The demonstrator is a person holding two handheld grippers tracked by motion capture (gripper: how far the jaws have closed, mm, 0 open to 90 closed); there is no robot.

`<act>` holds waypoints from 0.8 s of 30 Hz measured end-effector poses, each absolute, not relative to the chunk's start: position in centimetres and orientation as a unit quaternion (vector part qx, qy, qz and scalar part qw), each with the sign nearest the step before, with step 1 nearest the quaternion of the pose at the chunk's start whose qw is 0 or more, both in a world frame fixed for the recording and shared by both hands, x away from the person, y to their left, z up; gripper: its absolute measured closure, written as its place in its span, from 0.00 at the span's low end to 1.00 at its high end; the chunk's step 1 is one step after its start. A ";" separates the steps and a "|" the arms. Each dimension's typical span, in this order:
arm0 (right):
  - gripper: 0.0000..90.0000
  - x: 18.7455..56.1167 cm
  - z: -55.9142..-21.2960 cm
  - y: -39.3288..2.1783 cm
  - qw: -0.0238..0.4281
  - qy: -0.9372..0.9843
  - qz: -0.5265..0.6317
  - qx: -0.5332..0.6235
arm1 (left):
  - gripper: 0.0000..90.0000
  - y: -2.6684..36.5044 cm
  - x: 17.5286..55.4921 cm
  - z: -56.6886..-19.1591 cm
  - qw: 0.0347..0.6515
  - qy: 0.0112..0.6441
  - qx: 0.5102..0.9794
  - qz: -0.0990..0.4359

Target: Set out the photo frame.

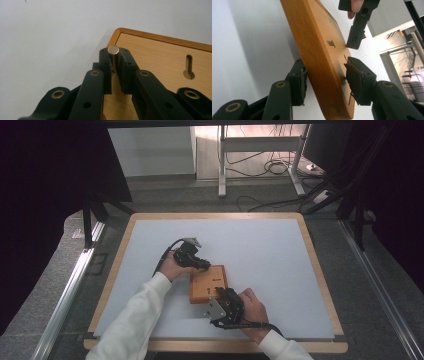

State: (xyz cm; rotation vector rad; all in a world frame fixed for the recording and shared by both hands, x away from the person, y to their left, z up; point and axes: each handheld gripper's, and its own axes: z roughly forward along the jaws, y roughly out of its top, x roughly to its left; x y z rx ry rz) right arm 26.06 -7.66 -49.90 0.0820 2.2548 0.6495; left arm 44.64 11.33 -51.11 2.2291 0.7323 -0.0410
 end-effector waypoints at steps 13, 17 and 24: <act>0.68 26.5 -48.3 -8.0 0.396 0.885 0.246 0.008 | 0.86 11.4 44.6 -50.8 0.403 0.291 0.868 -0.010; 0.69 27.0 -47.6 -8.2 0.387 0.887 0.251 0.013 | 0.74 11.8 44.6 -50.4 0.409 0.298 0.862 -0.002; 0.71 27.5 -46.6 -8.3 0.377 0.893 0.245 0.007 | 0.61 14.1 44.0 -48.9 0.449 0.318 0.835 0.034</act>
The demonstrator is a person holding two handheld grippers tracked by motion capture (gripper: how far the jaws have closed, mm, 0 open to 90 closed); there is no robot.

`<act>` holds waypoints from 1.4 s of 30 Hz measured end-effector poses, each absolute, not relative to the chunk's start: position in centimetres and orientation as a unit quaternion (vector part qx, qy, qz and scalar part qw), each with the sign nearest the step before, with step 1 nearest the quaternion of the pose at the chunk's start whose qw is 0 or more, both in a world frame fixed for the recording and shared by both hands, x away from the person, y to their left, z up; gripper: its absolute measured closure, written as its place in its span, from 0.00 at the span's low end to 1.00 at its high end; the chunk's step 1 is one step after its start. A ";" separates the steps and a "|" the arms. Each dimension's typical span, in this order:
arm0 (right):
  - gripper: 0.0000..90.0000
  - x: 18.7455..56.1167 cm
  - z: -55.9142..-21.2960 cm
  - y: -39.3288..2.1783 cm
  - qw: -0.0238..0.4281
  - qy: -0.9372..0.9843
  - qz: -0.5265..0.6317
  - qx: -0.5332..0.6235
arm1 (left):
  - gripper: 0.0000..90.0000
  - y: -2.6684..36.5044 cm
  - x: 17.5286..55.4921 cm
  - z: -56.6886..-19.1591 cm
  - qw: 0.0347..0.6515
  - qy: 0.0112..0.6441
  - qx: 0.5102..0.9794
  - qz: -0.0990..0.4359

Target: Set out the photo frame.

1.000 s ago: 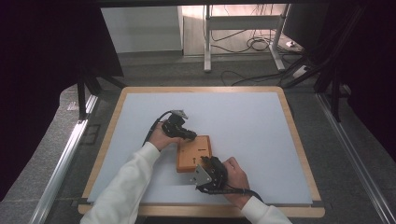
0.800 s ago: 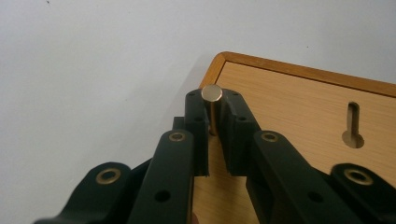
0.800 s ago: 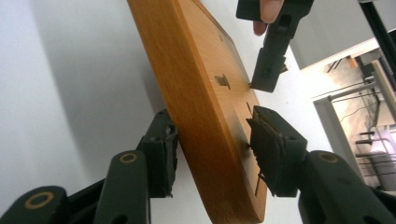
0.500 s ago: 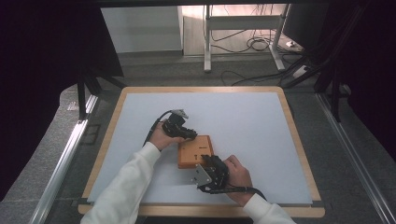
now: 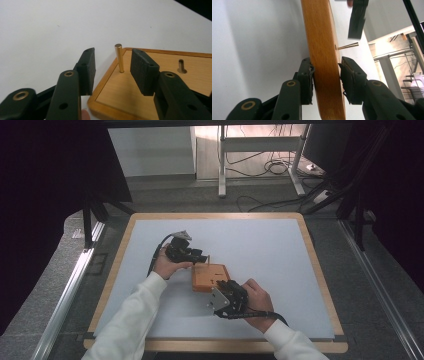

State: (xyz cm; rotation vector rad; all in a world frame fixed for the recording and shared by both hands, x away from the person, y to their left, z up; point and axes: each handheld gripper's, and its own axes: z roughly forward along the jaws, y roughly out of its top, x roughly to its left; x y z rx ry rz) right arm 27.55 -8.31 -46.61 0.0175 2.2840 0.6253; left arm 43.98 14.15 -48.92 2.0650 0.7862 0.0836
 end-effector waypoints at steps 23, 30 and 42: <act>0.76 28.8 -44.8 -9.1 0.368 0.898 0.241 0.014 | 0.57 19.1 41.3 -50.0 0.466 0.339 0.813 0.081; 0.78 29.5 -43.9 -9.1 0.370 0.898 0.236 0.020 | 0.57 19.5 41.2 -50.3 0.467 0.344 0.810 0.084; 0.78 31.3 -42.4 -9.2 0.335 0.910 0.242 0.045 | 0.57 20.0 41.0 -50.9 0.464 0.356 0.807 0.082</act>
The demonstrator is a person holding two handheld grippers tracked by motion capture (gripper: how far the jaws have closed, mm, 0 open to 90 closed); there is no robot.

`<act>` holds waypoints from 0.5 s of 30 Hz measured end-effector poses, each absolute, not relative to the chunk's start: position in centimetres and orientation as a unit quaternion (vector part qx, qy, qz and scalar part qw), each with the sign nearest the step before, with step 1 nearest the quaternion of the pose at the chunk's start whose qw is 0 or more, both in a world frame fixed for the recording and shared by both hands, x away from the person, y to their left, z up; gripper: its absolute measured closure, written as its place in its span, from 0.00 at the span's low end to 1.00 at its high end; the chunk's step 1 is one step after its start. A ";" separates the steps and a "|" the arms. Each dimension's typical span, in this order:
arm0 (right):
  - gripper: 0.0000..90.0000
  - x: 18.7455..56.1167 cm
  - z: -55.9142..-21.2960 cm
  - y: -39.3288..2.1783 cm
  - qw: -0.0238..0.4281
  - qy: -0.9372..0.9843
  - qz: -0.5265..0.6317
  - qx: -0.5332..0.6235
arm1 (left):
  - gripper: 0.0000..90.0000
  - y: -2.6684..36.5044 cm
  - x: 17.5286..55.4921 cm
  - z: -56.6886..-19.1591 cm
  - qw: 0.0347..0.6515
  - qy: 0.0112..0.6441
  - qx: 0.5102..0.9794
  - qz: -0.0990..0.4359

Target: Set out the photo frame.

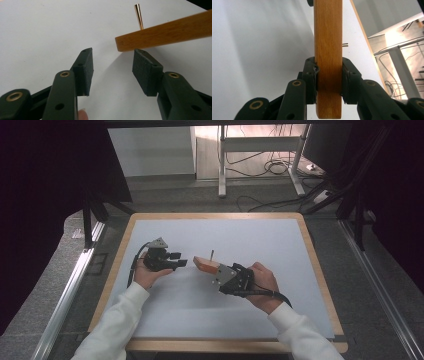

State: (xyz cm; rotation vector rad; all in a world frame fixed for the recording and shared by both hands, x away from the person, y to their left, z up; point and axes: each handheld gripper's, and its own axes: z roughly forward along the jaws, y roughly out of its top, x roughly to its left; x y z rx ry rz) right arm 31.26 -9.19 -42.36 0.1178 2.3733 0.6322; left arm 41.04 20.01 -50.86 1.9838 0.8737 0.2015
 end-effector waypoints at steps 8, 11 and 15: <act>0.78 32.0 -41.7 -9.0 0.319 0.914 0.244 0.054 | 0.57 20.0 41.0 -51.1 0.462 0.356 0.808 0.083; 0.78 32.3 -41.5 -8.9 0.314 0.916 0.243 0.056 | 0.57 20.2 41.0 -51.1 0.459 0.354 0.811 0.085; 0.78 32.5 -41.3 -8.7 0.311 0.918 0.240 0.058 | 0.57 20.2 41.0 -51.2 0.460 0.357 0.809 0.085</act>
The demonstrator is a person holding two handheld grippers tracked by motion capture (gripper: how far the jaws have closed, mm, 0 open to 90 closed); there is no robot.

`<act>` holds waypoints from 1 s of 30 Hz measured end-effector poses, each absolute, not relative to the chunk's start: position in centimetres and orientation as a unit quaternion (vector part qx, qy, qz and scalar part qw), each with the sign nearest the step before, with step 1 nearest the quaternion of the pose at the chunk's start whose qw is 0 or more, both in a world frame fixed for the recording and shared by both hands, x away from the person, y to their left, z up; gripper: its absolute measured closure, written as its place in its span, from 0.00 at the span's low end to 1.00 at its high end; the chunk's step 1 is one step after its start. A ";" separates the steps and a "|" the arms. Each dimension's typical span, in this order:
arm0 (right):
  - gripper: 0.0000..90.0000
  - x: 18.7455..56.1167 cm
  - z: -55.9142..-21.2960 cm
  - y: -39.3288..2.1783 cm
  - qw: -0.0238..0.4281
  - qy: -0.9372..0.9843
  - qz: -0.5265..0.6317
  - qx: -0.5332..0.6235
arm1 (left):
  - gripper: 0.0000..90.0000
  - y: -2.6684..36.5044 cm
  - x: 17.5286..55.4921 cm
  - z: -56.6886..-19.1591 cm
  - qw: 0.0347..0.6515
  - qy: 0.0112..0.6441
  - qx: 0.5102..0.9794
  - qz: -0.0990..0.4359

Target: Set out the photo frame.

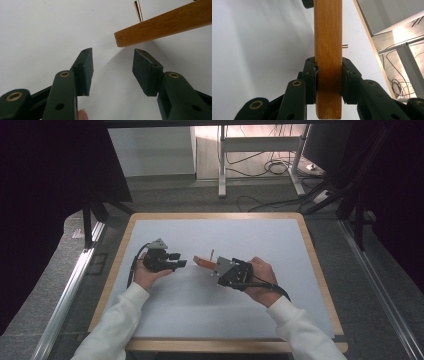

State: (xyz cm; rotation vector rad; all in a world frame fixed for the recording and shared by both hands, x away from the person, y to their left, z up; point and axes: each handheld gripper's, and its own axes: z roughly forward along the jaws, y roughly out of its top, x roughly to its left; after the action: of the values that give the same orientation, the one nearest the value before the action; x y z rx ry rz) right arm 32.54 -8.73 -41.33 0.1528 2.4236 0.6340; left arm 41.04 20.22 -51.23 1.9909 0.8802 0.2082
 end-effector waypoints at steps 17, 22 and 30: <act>0.78 34.1 -40.1 -7.9 0.285 0.927 0.233 0.069 | 0.57 20.4 41.1 -51.6 0.457 0.365 0.806 0.087; 0.79 35.3 -39.0 -7.2 0.259 0.935 0.231 0.069 | 0.57 20.6 41.2 -51.7 0.456 0.368 0.805 0.088; 0.79 35.7 -37.9 -7.0 0.220 0.942 0.241 0.076 | 0.57 20.9 41.2 -51.6 0.459 0.372 0.802 0.089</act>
State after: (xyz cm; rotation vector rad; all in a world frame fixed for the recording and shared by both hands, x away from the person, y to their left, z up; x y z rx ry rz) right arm 35.69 -7.01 -37.92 0.2104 2.6056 0.6673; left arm 41.18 20.91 -51.63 1.9753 0.9152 0.2199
